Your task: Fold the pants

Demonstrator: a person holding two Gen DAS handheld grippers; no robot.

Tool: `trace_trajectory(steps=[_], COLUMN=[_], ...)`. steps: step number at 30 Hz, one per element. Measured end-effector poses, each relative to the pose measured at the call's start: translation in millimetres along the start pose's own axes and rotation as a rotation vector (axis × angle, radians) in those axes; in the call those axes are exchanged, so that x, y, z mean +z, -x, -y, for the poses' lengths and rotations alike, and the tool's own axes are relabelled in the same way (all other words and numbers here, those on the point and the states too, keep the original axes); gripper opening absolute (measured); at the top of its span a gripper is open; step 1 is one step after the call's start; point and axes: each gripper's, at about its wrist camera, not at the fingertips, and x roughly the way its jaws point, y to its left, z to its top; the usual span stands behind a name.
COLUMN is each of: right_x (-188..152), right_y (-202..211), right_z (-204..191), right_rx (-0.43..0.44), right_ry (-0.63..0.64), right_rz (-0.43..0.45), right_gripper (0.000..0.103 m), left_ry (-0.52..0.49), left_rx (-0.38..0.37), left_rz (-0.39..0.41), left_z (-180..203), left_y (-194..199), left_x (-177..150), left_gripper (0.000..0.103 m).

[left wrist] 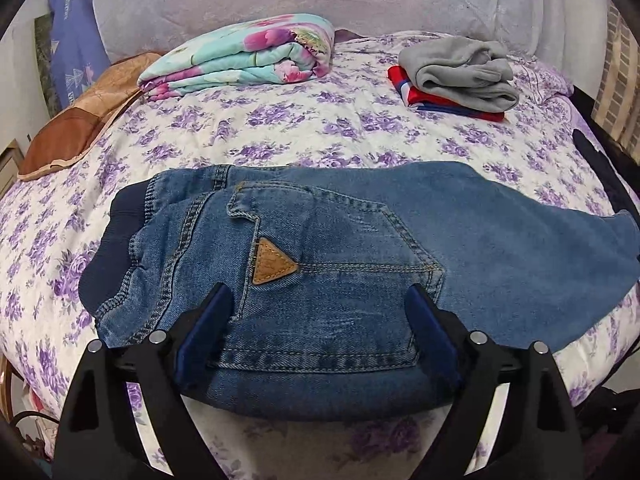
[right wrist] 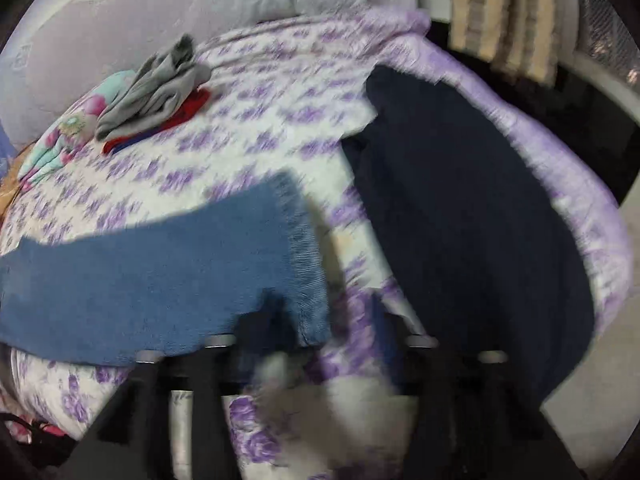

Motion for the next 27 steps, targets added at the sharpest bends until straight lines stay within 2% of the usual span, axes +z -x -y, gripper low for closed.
trace_trajectory(steps=[2,3,4,5,7,8,9,11,12,13,14,16,17,18,19,20,21,23,24,26,27], right_x=[17.7,24.8,33.9,47.8,77.2,85.4,91.1,98.6,98.6,98.4,95.4,89.4,81.1,71.4,62.8,52.9,51.1,54.0,54.3,42.1,38.1], right_y=[24.7,36.0,46.2,52.3,45.0,39.7,34.4,14.5,-2.2,-12.4,-36.2,-63.3,-78.3,-88.0,-95.7,-96.0,-92.1,-84.5,-86.1,-101.9,-100.1], right_z=[5.7,5.5,0.9,-15.6,-72.2,-101.7,-133.5,-208.9,-252.1,-273.4,-313.8,-357.6,-380.6,-394.1,-405.6,-417.7,-421.2,-416.3,-413.0,-409.8,-406.4], right_rx=[-0.092,-0.111,-0.088,-0.008,0.319,0.435,0.508,0.598,0.64,0.656,0.668,0.685,0.679,0.668,0.673,0.634,0.611,0.614,0.626,0.636,0.632], right_ry=[-0.025,-0.027,-0.012,0.031,0.151,0.204,0.259,0.392,0.465,0.498,0.545,0.585,0.613,0.644,0.678,0.728,0.75,0.722,0.701,0.691,0.693], right_rz=[0.1,0.15,0.187,0.191,0.077,0.027,-0.001,-0.054,-0.096,-0.124,-0.18,-0.261,-0.31,-0.343,-0.387,-0.379,-0.333,-0.273,-0.262,-0.308,-0.276], right_gripper=[0.068,0.068,0.068,0.068,0.068,0.067,0.067,0.066,0.063,0.061,0.059,0.056,0.043,0.009,0.005,0.005,0.004,0.004,0.004,0.005,0.011], left_ry=[-0.005,-0.011,-0.019,-0.036,-0.108,-0.153,-0.172,-0.163,-0.14,-0.141,-0.143,-0.112,-0.101,-0.098,-0.102,-0.11,-0.118,-0.115,-0.111,-0.117,-0.12], left_rx=[0.003,0.003,-0.004,-0.015,0.004,0.042,0.065,0.067,0.059,0.067,0.081,0.062,0.054,0.051,0.052,0.056,0.058,0.049,0.047,0.056,0.07], left_rz=[0.013,0.029,0.045,0.063,0.084,0.069,0.036,-0.06,-0.046,-0.008,-0.003,-0.007,-0.009,-0.007,-0.006,-0.005,-0.003,0.0,0.003,0.005,0.003], left_z=[1.4,2.9,4.5,7.5,20.9,28.9,32.4,30.6,27.8,29.3,31.3,26.9,24.8,24.3,24.9,25.4,25.8,26.5,26.6,29.2,32.0], left_y=[9.2,17.8,24.6,31.6,37.3,30.1,19.5,-11.2,-17.8,-15.7,-14.8,-13.4,-13.0,-12.4,-12.3,-12.3,-11.8,-12.7,-13.3,-15.2,-16.0], left_x=[0.9,2.1,3.0,3.8,4.5,2.4,-0.1,-10.2,-17.3,-20.8,-21.7,-18.5,-16.9,-16.3,-16.7,-16.8,-17.3,-16.9,-16.5,-16.9,-14.4], left_gripper=[0.086,0.086,0.086,0.086,0.092,0.093,0.093,0.094,0.095,0.096,0.096,0.096,0.096,0.096,0.096,0.096,0.096,0.096,0.096,0.098,0.098])
